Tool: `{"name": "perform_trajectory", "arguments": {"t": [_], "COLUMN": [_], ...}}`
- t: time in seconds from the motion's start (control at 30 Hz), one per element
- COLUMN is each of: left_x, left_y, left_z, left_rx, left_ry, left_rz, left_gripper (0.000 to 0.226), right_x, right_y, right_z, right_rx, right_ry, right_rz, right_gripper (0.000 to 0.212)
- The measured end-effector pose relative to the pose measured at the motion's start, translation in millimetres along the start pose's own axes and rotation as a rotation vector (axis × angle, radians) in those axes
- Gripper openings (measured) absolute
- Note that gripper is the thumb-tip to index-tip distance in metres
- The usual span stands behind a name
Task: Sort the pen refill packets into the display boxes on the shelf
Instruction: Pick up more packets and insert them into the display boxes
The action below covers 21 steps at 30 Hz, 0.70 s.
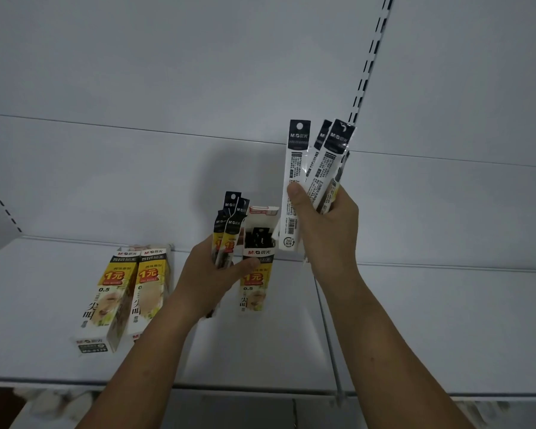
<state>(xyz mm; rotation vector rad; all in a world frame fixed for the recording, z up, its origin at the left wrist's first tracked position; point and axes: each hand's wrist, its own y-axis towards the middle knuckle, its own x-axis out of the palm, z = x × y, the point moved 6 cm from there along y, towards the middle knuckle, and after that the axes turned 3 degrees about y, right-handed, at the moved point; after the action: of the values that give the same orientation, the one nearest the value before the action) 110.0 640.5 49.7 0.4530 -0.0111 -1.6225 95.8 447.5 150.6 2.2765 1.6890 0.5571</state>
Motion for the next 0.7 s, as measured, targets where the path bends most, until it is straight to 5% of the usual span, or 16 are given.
{"name": "perform_trajectory", "arguments": {"t": [0.33,0.6,0.7], "left_x": [3,6,3], "left_y": [0,1,1], "left_z": [2,5,4], "left_rx": [0.011,0.032,0.035], "left_ry": [-0.006,-0.017,-0.019], "left_rz": [0.008,0.005,0.013], "left_gripper": [0.03,0.033,0.033], "right_x": [17,23,24], "right_y": [-1,4,-1], "right_z": [12,15,19], "right_rx": [-0.059,-0.117,-0.138], "right_ry": [-0.101,-0.107,-0.122], "right_rz": [-0.049,0.064,0.042], "right_gripper": [0.01,0.039,0.03]}}
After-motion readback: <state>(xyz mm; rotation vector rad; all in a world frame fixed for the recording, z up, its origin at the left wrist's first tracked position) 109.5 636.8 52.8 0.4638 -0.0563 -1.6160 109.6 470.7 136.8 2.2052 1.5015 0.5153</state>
